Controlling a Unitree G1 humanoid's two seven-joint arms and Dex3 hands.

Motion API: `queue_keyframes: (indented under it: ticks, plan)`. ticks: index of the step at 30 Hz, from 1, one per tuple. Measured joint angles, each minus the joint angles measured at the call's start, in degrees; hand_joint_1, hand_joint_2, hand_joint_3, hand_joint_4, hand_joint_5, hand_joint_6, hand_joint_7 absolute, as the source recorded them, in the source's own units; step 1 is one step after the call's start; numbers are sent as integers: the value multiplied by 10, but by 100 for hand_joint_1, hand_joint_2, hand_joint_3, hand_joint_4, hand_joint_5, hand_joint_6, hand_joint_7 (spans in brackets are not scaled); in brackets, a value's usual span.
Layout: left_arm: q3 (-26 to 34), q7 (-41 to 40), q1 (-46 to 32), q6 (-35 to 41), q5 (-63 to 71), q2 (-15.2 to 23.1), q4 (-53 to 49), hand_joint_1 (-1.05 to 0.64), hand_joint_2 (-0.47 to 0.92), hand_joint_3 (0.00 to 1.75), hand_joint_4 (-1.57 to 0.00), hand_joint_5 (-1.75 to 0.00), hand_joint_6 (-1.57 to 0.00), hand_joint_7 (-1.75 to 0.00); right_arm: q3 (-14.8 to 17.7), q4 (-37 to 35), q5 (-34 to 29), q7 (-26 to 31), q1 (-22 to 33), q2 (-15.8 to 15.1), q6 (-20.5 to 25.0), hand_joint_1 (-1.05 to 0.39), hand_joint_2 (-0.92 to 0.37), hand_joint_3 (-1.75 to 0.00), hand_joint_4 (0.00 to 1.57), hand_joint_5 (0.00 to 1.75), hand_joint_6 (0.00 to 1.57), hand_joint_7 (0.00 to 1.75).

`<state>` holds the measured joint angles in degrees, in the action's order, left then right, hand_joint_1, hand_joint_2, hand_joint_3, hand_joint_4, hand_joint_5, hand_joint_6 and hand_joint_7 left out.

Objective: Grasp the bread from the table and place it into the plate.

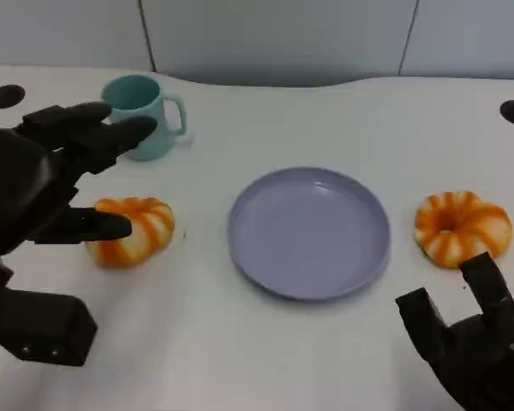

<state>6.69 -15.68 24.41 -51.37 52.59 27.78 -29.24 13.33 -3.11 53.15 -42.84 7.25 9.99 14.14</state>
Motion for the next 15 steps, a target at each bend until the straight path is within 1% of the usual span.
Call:
queue_keyframes:
  ticks: [4,6,8,10,13,15]
  plan:
    - [-90,-43,52,59,38,11,-98,-84,88,0,-39,0,-38,0,-1,1,0,0,0,1,-1,-60,-92,-18,93,175,68,175]
    - [-136,-55,82,97,57,11,-158,-82,86,0,-42,-2,-41,-1,-2,2,0,1,0,3,-1,-60,-92,-17,93,175,68,175]
    - [-176,-69,115,116,60,9,-221,-79,85,0,-46,-3,-44,-2,-2,2,0,0,1,5,-1,-59,-92,-16,94,175,68,175]
    - [-207,-75,145,125,55,3,-281,-79,84,0,-47,-4,-45,-2,-2,2,0,0,1,7,-1,-59,-92,-16,94,175,68,175]
    - [-241,-86,172,130,45,-4,-330,-76,84,0,-55,-7,-49,-3,-2,2,0,-1,1,8,-2,-60,-92,-17,92,175,66,175]
    - [-258,-87,183,144,33,-15,-365,-75,84,0,-57,-7,-50,-3,-2,2,0,-4,1,8,-8,-60,-92,-17,92,175,66,175]
